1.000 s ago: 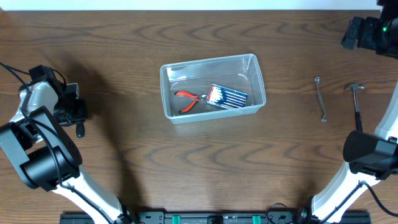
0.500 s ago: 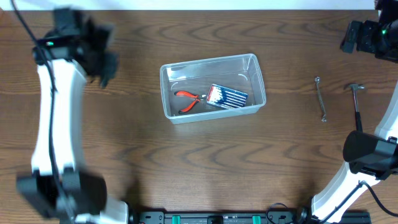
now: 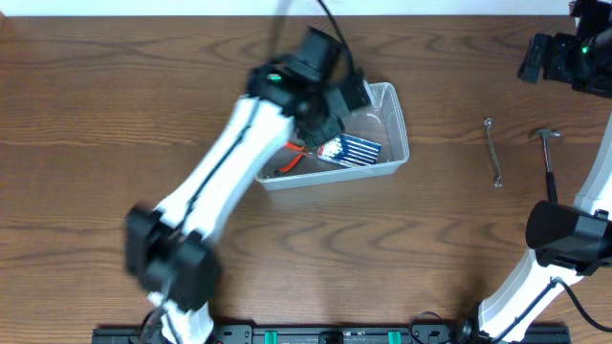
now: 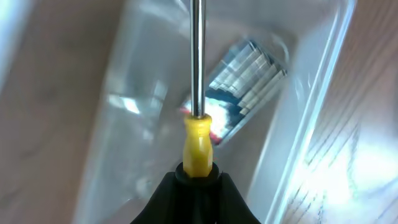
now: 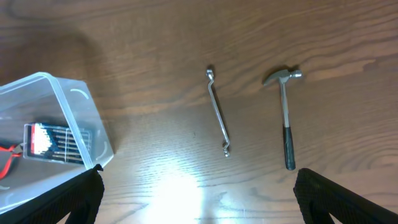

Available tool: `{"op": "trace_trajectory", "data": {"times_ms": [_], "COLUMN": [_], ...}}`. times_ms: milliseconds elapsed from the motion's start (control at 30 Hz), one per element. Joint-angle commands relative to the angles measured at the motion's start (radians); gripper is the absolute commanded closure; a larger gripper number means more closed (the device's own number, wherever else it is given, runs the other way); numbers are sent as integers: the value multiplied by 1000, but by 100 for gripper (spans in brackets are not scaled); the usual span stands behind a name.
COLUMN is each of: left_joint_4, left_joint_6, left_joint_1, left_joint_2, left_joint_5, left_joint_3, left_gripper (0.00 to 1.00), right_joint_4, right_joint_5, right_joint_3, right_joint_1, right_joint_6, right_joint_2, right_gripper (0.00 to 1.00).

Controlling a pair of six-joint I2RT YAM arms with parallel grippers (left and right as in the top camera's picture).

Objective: Pack container
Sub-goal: 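Carry the screwdriver with the left gripper and drop it into the container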

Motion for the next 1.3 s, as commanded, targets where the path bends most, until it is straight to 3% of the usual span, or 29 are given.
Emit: {"op": "trace_trajectory", "data": {"times_ms": [0,367,400,467,633,800,967,1167,1267], "left_joint_4": [-9,-21,-20,-20,-19,-29,-100,-196,-220], "left_joint_6": [49,37,37,37,38,32,-59,-266,-340], "left_joint_1": [10,89,93,100,109,109,100,127,203], "left_joint_2": [99,256,256,256,256,245,126,-182,-328], "left_joint_5": [-5,-8,-8,-9,-9,-27,-63,-254,-306], "left_joint_3": [-8,-12,-15,-16,-16,-15,12,14,14], "left_gripper": [94,94,87,66,45,41,39,28,22], "right_joint_4": [-3,-3,-3,-3,-2,-2,0,23,5], "right_joint_5": [-9,-34,-34,-34,-34,-34,-34,-34,-34], "right_joint_3": [-2,-2,-2,-2,-2,-2,-2,-2,11], "right_joint_1": [9,9,9,9,9,9,10,49,117], "right_joint_6": [6,5,5,5,2,2,-13,-88,-137], "right_joint_2": [6,6,6,6,6,6,6,2,-33], "right_gripper": [1,1,1,1,1,1,1,1,1]}}
